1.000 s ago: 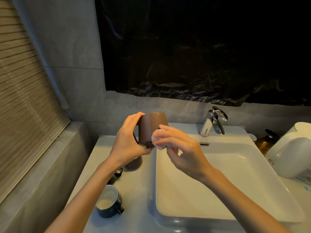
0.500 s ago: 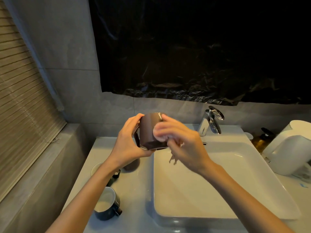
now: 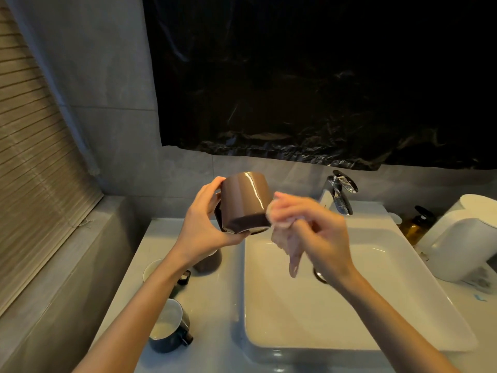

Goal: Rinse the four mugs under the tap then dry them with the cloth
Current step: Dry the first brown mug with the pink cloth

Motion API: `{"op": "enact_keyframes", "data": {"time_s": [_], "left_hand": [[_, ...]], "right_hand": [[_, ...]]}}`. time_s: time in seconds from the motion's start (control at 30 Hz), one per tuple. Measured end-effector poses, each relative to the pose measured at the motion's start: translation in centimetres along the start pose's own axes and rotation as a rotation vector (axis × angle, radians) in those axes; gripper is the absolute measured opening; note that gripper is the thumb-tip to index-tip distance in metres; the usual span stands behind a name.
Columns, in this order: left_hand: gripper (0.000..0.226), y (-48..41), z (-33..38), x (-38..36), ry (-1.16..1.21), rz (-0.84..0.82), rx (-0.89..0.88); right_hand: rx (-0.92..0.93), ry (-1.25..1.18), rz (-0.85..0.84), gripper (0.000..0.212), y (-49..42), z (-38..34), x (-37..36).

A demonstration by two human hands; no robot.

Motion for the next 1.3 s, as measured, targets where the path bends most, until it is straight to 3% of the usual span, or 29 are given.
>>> {"op": "enact_keyframes", "data": {"time_s": [0.07, 0.17, 0.3, 0.4, 0.53, 0.73, 0.9, 0.93, 1.0, 1.07, 1.2, 1.3], "left_hand": [[0.099, 0.0, 0.2, -0.2, -0.009, -0.023, 0.000], [0.099, 0.1, 0.5, -0.3, 0.004, -0.030, 0.004], [0.100, 0.1, 0.5, -0.4, 0.041, -0.039, 0.031], [0.100, 0.0, 0.7, -0.6, 0.057, -0.065, 0.046], [0.099, -0.3, 0.7, -0.9, 0.034, -0.096, 0.046], [0.102, -0.6, 1.7, -2.3, -0.275, -0.134, -0.134], [0.097, -0.6, 1.1, -2.2, -0.343, -0.084, -0.143], [0.096, -0.5, 0.9, -2.1, -0.340, -0.079, -0.140], [0.095, -0.3, 0.9, -2.2, -0.339, -0.094, -0.143], [0.095, -0.2, 0.9, -2.6, -0.340, -0.126, -0.156], [0.099, -0.2, 0.7, -2.9, -0.301, -0.111, -0.135], [0.097, -0.4, 0.3, -2.2, -0.261, -0.068, -0.097]], "right_hand": [[-0.165, 0.055, 0.067, 0.029, -1.5, 0.7, 0.9], [-0.369, 0.104, -0.156, 0.031, -2.7, 2.6, 0.9], [-0.337, 0.078, -0.602, 0.089, -1.9, 3.4, -0.2], [-0.257, 0.033, -0.566, 0.106, -2.1, 3.1, -0.9], [-0.235, 0.153, -0.413, 0.098, -2.3, 3.2, -0.9], [-0.018, 0.498, -0.300, 0.090, -2.5, 2.1, -1.0], [-0.060, 0.475, -0.445, 0.103, -2.3, 1.9, 0.1], [-0.114, 0.397, -0.453, 0.098, -2.5, 1.8, 0.7], [-0.231, 0.155, -0.368, 0.064, -3.4, 1.6, 1.0], [-0.258, 0.065, -0.268, 0.041, -4.1, 1.5, 0.3], [0.082, 0.428, -0.199, 0.030, -4.1, 0.1, -1.0], [0.317, 0.485, -0.179, 0.026, -2.5, -0.9, -1.4]]}}
Point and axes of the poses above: each hand's wrist, its own y-axis away from the middle knuckle, its own x-axis out of the back of the hand, z = x × y, the point moved 4 cm from there along -y, towards the middle knuckle, and after that the axes turned 14 degrees about y, right-handed, at the moved point
